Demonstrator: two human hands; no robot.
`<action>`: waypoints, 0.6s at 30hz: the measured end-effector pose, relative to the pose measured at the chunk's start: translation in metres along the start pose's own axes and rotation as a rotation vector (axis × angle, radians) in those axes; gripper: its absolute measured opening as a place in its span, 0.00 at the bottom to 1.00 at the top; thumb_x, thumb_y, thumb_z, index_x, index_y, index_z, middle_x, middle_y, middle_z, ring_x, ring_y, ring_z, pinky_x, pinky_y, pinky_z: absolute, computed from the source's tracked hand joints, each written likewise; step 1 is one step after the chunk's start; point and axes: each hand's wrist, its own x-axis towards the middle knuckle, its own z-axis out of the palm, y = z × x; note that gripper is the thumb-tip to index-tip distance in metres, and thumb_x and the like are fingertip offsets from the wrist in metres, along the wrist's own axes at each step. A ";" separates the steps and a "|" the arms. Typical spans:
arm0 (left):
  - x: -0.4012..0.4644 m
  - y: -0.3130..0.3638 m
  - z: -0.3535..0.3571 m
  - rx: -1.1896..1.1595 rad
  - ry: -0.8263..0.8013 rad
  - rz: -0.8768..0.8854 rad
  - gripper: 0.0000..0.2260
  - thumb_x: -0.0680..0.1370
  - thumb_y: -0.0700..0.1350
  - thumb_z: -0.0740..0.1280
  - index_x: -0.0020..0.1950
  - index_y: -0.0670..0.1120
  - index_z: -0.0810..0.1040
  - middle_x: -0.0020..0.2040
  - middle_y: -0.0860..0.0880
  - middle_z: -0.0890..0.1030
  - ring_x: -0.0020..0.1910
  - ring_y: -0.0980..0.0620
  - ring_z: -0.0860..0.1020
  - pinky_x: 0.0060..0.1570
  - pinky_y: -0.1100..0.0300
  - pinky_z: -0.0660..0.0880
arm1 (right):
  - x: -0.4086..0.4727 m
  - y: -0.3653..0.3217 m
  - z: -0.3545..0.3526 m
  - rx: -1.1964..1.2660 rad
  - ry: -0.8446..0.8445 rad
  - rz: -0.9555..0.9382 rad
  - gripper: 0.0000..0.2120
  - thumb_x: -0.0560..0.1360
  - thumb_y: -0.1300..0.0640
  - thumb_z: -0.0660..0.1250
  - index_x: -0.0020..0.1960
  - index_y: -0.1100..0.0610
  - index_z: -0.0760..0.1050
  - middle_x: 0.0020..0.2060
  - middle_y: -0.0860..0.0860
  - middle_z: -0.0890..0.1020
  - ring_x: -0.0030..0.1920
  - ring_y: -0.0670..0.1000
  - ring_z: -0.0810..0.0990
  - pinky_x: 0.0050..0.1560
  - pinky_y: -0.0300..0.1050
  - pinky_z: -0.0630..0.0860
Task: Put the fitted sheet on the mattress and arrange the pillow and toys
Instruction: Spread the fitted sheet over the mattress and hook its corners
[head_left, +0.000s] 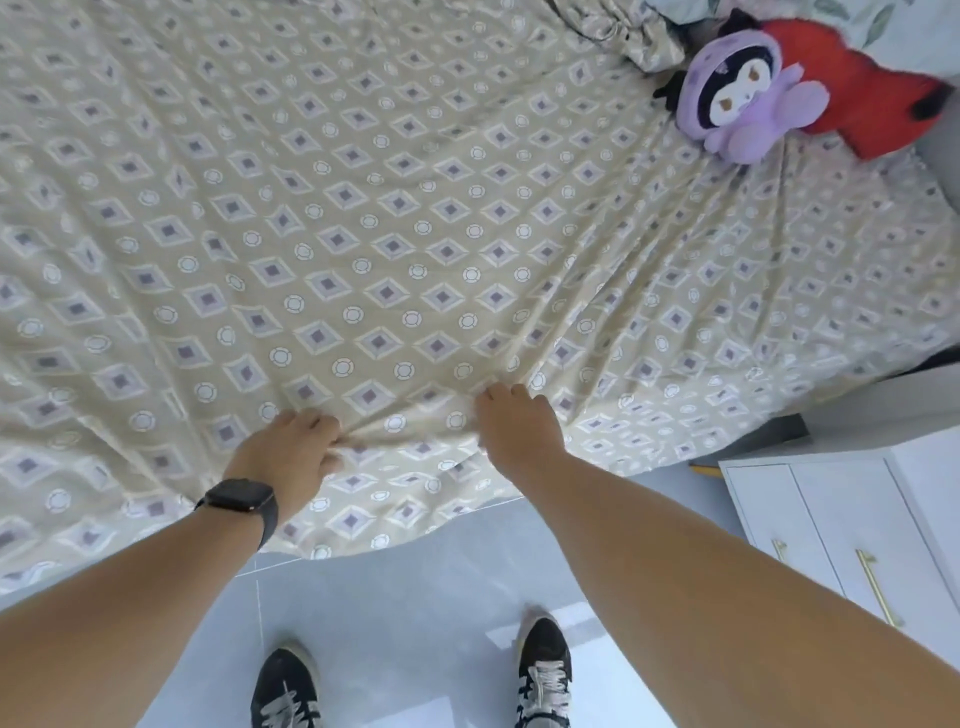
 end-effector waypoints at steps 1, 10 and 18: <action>0.004 0.000 0.000 0.038 -0.067 -0.010 0.04 0.81 0.46 0.63 0.55 0.51 0.72 0.54 0.52 0.73 0.54 0.49 0.72 0.42 0.54 0.74 | 0.000 0.004 -0.002 -0.031 -0.033 -0.013 0.21 0.77 0.65 0.64 0.69 0.58 0.68 0.62 0.54 0.74 0.61 0.58 0.73 0.54 0.51 0.70; 0.004 -0.022 0.001 0.117 -0.253 -0.027 0.08 0.78 0.41 0.61 0.43 0.53 0.66 0.43 0.55 0.71 0.44 0.51 0.72 0.44 0.55 0.74 | -0.013 0.000 0.009 0.022 -0.046 -0.157 0.14 0.78 0.66 0.60 0.60 0.57 0.75 0.54 0.53 0.80 0.54 0.58 0.79 0.53 0.51 0.70; -0.020 -0.016 -0.015 0.109 -0.316 -0.055 0.10 0.76 0.37 0.59 0.44 0.52 0.67 0.43 0.53 0.75 0.41 0.49 0.73 0.46 0.55 0.75 | -0.011 -0.014 -0.001 -0.048 -0.205 -0.175 0.15 0.80 0.61 0.62 0.66 0.53 0.73 0.59 0.52 0.77 0.62 0.56 0.75 0.57 0.52 0.70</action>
